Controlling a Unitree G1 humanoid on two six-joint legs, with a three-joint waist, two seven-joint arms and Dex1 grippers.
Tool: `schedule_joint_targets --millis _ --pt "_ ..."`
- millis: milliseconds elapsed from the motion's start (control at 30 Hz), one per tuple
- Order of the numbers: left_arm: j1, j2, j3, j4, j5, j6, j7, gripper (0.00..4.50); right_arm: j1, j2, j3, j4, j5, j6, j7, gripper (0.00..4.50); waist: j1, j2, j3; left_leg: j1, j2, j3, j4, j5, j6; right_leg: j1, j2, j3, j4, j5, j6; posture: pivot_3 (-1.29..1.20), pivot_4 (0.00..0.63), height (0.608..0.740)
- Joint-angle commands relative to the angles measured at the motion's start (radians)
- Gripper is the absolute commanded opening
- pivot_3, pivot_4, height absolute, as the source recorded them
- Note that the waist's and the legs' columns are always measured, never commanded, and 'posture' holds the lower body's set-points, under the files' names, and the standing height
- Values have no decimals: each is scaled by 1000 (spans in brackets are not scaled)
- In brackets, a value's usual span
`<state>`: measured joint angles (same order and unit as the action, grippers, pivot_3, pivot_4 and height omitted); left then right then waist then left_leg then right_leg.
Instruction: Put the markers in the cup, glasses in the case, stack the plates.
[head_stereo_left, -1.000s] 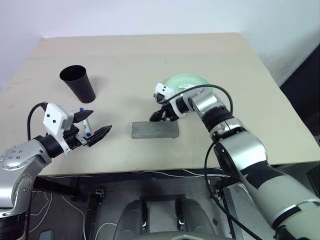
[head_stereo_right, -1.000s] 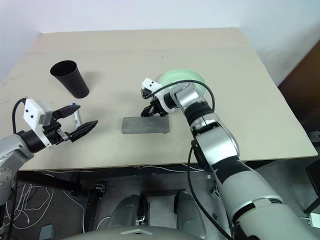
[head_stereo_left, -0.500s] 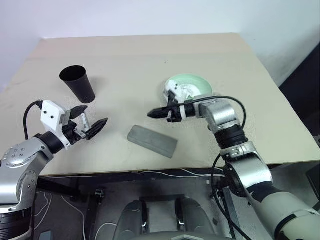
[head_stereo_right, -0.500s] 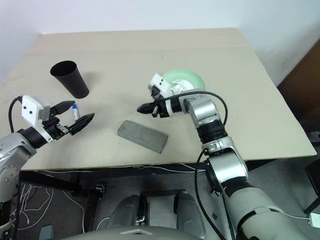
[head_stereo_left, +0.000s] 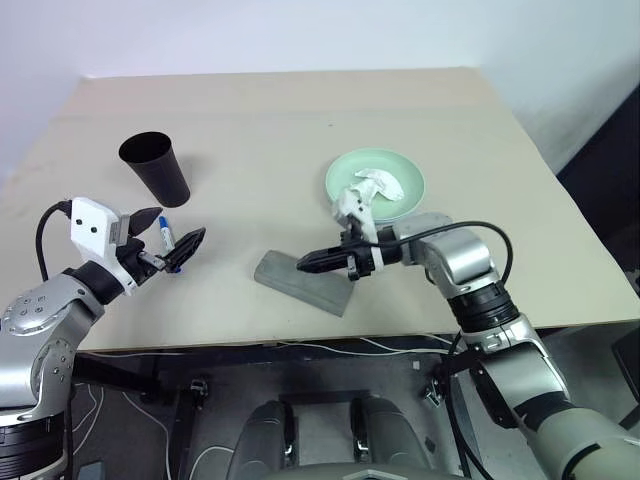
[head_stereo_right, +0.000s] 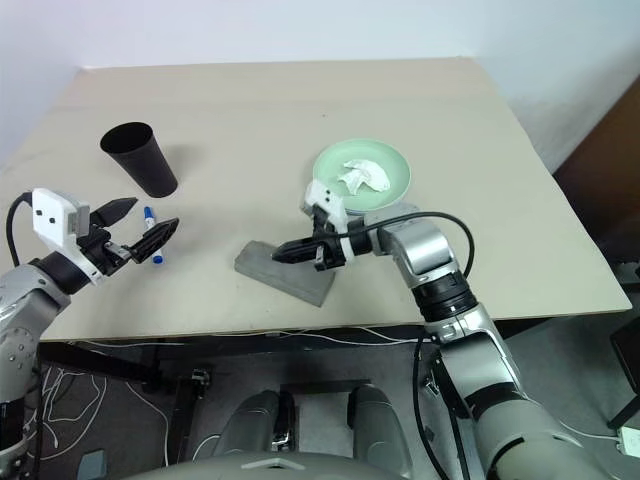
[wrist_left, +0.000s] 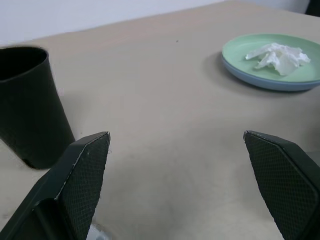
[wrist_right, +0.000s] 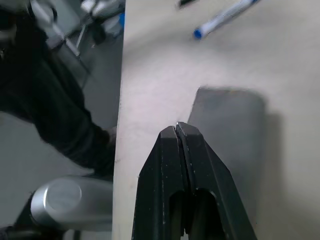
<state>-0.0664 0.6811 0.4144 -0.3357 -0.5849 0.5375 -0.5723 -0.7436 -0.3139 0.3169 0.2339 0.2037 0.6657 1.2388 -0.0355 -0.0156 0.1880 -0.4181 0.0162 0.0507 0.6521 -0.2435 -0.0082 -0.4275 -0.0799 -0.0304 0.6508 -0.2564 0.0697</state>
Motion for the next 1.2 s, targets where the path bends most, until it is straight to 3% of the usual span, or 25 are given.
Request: schedule_joint_targets --millis 33,400,567,1200 --pt "-3 1 42 -34 -35 13 7 4500 0 -25 48 37 -58 -98 -15 33 0 0 0 0 0 1 0 0 1 0 0 0 0 0 0 0 150 740" --pt "103 114 53 -149 -182 85 -202 4500 -91 -17 3 63 8 -104 17 33 -2 -1 -1 5 1 0 0 1 0 4 -1 0 0 -1 -4 0 150 740" --pt "125 177 45 -133 -174 84 -274 4500 -106 -17 -20 27 46 -85 31 33 -4 -1 0 5 1 0 -3 1 0 3 -1 1 -1 -1 -4 0 150 740" --pt "112 186 -8 -127 -130 63 -343 4500 -68 11 52 68 5 -117 4 33 -7 0 0 2 1 0 -4 0 0 0 -3 2 -4 -1 -5 0 150 740"
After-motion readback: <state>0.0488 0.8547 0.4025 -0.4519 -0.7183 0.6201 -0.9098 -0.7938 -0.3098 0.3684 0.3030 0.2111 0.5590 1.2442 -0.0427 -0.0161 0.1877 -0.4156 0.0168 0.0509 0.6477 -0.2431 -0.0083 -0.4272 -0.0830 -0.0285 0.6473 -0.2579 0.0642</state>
